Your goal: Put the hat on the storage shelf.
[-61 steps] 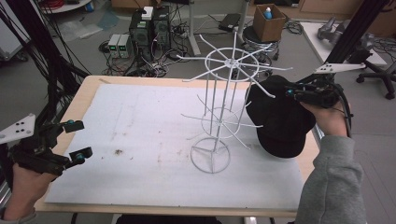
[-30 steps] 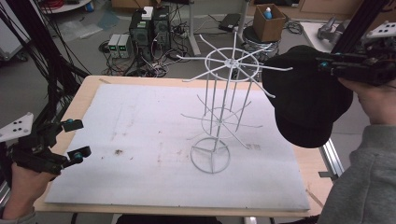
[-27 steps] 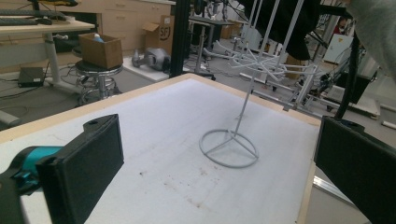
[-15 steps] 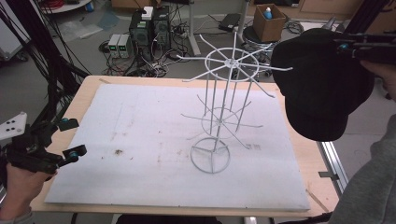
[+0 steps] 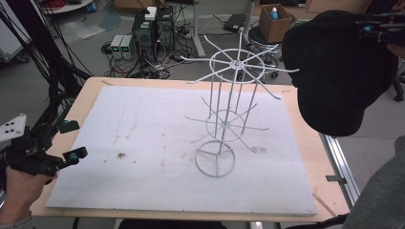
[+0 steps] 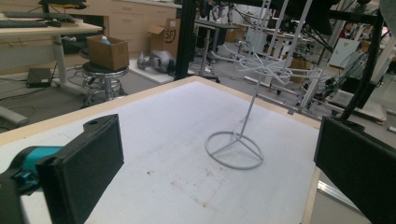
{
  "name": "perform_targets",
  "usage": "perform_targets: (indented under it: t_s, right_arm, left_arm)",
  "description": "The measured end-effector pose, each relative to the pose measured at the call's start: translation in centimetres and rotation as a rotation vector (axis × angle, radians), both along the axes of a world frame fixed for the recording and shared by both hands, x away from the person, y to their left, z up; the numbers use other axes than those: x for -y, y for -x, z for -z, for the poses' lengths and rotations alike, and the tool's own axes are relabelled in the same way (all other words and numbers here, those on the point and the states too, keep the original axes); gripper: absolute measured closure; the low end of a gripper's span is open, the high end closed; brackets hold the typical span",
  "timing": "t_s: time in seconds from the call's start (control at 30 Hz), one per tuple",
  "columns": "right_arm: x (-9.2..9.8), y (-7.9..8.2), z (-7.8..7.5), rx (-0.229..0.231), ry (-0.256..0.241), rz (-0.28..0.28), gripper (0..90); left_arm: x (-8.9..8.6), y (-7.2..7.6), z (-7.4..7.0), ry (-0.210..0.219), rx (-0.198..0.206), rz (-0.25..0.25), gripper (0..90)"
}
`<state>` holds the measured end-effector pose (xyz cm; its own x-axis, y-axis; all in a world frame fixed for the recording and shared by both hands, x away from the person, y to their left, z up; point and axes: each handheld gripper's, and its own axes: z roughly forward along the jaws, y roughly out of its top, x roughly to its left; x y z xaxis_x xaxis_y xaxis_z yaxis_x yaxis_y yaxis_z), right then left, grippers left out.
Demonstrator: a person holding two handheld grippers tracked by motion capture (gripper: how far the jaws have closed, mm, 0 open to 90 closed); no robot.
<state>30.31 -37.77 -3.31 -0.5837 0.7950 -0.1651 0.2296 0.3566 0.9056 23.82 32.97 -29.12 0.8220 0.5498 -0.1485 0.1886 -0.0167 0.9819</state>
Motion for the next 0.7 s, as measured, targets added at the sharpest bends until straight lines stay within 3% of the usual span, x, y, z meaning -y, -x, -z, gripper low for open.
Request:
perform_targets:
  t_s: [0.7]
  right_arm:
    - [1.3, 3.6, -3.8, 0.058, -0.057, -0.049, 69.8]
  left_arm:
    - [-0.1, -0.2, 0.1, -0.001, -0.004, -0.003, 1.7]
